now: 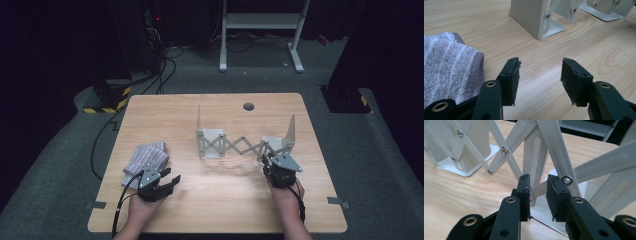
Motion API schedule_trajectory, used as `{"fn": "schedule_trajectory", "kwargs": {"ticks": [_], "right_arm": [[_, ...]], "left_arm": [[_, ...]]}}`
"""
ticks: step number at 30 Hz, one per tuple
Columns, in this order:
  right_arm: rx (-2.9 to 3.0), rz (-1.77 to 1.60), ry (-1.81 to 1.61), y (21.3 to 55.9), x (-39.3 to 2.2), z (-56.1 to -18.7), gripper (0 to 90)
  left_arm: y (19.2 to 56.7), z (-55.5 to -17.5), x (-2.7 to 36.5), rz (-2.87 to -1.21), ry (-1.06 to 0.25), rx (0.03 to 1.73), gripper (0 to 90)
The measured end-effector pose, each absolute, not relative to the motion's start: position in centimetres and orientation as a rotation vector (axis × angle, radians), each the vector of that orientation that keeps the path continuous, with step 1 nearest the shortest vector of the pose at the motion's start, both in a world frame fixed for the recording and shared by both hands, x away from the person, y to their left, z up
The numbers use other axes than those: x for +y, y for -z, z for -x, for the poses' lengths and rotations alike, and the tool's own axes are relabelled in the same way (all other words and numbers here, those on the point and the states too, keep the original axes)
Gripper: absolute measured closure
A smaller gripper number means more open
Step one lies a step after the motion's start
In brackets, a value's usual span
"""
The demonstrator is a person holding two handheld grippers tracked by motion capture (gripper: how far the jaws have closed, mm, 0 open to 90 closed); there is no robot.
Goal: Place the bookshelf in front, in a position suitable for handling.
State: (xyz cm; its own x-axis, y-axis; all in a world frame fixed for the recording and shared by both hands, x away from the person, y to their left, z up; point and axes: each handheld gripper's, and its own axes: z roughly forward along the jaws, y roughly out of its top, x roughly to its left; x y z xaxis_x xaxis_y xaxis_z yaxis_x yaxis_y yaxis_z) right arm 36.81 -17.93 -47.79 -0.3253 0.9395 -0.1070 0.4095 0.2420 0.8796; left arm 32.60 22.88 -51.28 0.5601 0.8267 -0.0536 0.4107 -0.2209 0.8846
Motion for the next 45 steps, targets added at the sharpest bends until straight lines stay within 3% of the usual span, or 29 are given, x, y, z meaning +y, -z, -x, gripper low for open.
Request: {"fn": "schedule_trajectory", "kwargs": {"ticks": [6, 13, 19, 26, 33, 45], "right_arm": [[1.817, -1.244, -1.062, 46.9, -18.1, -36.9, 71.1], [1.810, -1.122, -1.191, 44.1, -14.6, -35.5, 66.0], [1.851, -1.045, -1.239, 42.7, -10.1, -37.1, 60.6], [1.925, -1.087, -1.199, 43.8, -6.9, -40.0, 52.5], [1.981, -1.113, -1.212, 45.0, -6.3, -40.8, 57.2], [2.055, -0.971, -1.332, 45.3, -3.1, -38.8, 63.1]], "left_arm": [[51.2, -32.6, 23.0, -1.838, -0.547, 1.012, 48.7], [51.3, -32.6, 22.7, -1.844, -0.548, 1.004, 48.7], [51.2, -32.6, 22.9, -1.841, -0.548, 1.008, 48.6], [51.1, -32.4, 23.3, -1.831, -0.553, 1.009, 48.6], [50.9, -32.4, 23.7, -1.815, -0.556, 1.018, 48.6], [50.7, -32.4, 24.1, -1.809, -0.565, 1.027, 48.6]]}}
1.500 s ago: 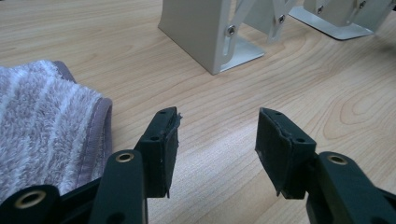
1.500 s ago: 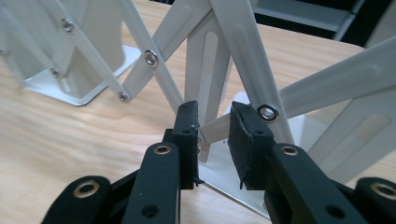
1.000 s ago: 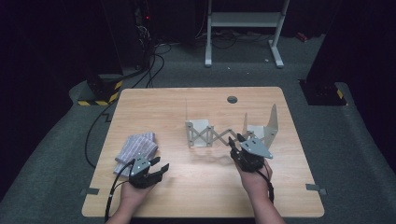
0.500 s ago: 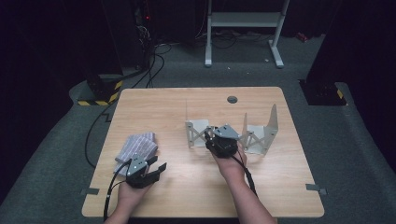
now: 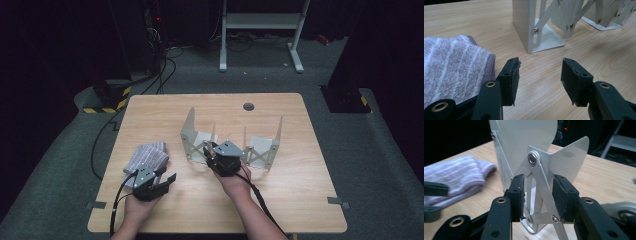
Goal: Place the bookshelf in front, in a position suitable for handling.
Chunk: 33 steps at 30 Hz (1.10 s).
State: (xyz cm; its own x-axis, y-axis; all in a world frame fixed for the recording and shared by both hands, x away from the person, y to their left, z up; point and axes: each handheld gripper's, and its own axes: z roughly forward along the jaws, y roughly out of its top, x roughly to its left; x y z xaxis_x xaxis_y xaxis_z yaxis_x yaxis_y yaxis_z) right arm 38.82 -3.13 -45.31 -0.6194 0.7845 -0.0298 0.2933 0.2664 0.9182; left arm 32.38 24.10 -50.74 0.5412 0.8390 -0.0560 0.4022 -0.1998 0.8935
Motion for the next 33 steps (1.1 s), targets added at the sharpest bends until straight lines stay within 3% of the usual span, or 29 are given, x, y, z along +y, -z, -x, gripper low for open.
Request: {"fn": "schedule_trajectory", "kwargs": {"ticks": [10, 14, 19, 25, 33], "right_arm": [[2.133, -0.821, -1.381, 45.4, -0.2, -36.7, 63.4], [2.121, -0.812, -1.398, 44.9, -0.7, -35.8, 59.1], [2.048, -0.817, -1.421, 43.8, -3.4, -33.8, 59.0], [1.984, -0.920, -1.318, 45.4, -8.5, -32.1, 60.0], [1.927, -1.103, -1.214, 47.3, -13.1, -33.4, 62.4]], "left_arm": [[50.7, -32.3, 24.1, -1.809, -0.568, 1.026, 48.3], [50.8, -32.4, 24.1, -1.811, -0.565, 1.026, 48.2], [50.8, -32.5, 24.1, -1.812, -0.565, 1.029, 48.2], [50.6, -32.5, 24.5, -1.796, -0.572, 1.041, 48.0], [49.5, -32.8, 26.9, -1.771, -0.606, 1.103, 48.0]]}}
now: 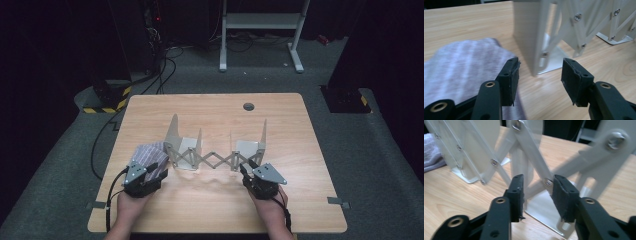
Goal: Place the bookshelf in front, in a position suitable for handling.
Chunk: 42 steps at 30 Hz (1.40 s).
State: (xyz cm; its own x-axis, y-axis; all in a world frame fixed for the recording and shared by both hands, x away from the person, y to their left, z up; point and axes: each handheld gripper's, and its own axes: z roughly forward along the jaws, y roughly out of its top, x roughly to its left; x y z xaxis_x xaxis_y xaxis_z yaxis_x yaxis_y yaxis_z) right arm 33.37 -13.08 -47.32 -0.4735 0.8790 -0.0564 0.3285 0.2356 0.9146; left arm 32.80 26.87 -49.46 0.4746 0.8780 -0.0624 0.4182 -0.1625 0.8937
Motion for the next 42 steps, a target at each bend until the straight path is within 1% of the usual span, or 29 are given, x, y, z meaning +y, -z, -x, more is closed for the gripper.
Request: {"fn": "schedule_trajectory", "kwargs": {"ticks": [3, 4, 13, 15, 18, 21, 24, 28, 33, 36, 39, 42], "right_arm": [[1.918, -1.141, -1.172, 47.8, -13.5, -34.6, 60.6], [1.910, -1.147, -1.168, 47.9, -13.7, -35.1, 62.4], [1.893, -1.213, -1.103, 47.8, -13.7, -39.9, 61.8], [1.890, -1.233, -1.091, 47.7, -13.7, -40.4, 60.3], [1.882, -1.221, -1.112, 47.5, -13.8, -39.7, 59.7], [1.888, -1.189, -1.133, 47.5, -13.5, -38.3, 59.3], [1.896, -1.156, -1.165, 47.7, -13.2, -36.8, 59.0], [1.914, -1.129, -1.203, 47.9, -12.6, -35.5, 58.4], [1.943, -1.114, -1.211, 48.2, -12.2, -35.0, 57.9], [1.959, -1.110, -1.205, 48.5, -12.1, -34.9, 57.8], [1.970, -1.110, -1.203, 48.6, -11.9, -34.9, 57.6], [1.978, -1.103, -1.198, 48.7, -11.7, -34.8, 57.5]], "left_arm": [[49.2, -32.9, 28.5, -1.746, -0.635, 1.156, 48.7], [49.1, -32.9, 29.1, -1.742, -0.647, 1.175, 48.7], [49.6, -33.1, 34.4, -1.718, -0.717, 1.337, 48.0], [50.0, -33.4, 35.3, -1.713, -0.695, 1.376, 47.0], [50.6, -33.7, 35.7, -1.736, -0.635, 1.398, 46.8], [51.0, -33.8, 35.0, -1.794, -0.581, 1.371, 51.8], [51.3, -33.5, 33.0, -1.861, -0.524, 1.315, 54.5], [51.5, -32.6, 28.9, -1.977, -0.474, 1.193, 54.5], [51.4, -31.3, 25.3, -2.012, -0.381, 1.066, 52.9], [51.1, -30.7, 23.9, -1.999, -0.328, 0.994, 52.3], [50.4, -30.3, 23.4, -1.996, -0.390, 0.938, 50.6], [49.4, -30.2, 25.0, -1.906, -0.464, 0.958, 50.9]]}}
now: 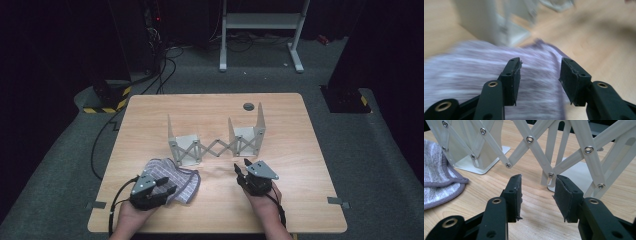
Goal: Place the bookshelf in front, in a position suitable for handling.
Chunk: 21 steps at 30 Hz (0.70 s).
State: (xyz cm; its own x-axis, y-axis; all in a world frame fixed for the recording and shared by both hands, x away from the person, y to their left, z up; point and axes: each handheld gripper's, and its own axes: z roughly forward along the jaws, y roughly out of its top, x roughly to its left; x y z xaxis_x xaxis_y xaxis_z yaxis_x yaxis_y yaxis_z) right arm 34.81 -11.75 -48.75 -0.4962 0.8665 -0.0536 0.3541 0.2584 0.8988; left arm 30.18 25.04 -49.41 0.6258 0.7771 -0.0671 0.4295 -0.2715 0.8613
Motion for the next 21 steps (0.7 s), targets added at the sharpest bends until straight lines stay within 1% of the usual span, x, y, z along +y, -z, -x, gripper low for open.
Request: {"fn": "schedule_trajectory", "kwargs": {"ticks": [3, 4, 5, 7, 9, 10, 13, 21], "right_arm": [[1.984, -1.100, -1.199, 48.8, -11.7, -34.8, 57.2], [1.985, -1.100, -1.198, 48.8, -11.6, -34.8, 57.0], [1.986, -1.098, -1.197, 48.8, -11.6, -34.8, 56.8], [1.989, -1.102, -1.196, 48.9, -11.6, -34.8, 56.2], [1.994, -1.104, -1.193, 48.9, -11.5, -34.8, 55.6], [1.995, -1.104, -1.193, 49.0, -11.5, -34.8, 55.3], [2.002, -1.108, -1.190, 49.1, -11.4, -34.8, 54.7], [2.012, -1.107, -1.194, 49.2, -11.5, -34.8, 53.9]], "left_arm": [[48.8, -30.5, 27.9, -1.829, -0.553, 1.048, 53.3], [48.8, -30.7, 29.1, -1.804, -0.598, 1.106, 54.4], [48.9, -30.9, 30.0, -1.794, -0.638, 1.150, 55.9], [49.2, -31.3, 31.3, -1.771, -0.656, 1.236, 57.8], [49.7, -31.6, 32.1, -1.806, -0.699, 1.301, 59.4], [50.0, -31.8, 32.2, -1.823, -0.709, 1.318, 60.6], [50.9, -32.3, 31.6, -1.894, -0.649, 1.322, 61.7], [51.8, -32.1, 27.9, -2.020, -0.600, 1.195, 62.5]]}}
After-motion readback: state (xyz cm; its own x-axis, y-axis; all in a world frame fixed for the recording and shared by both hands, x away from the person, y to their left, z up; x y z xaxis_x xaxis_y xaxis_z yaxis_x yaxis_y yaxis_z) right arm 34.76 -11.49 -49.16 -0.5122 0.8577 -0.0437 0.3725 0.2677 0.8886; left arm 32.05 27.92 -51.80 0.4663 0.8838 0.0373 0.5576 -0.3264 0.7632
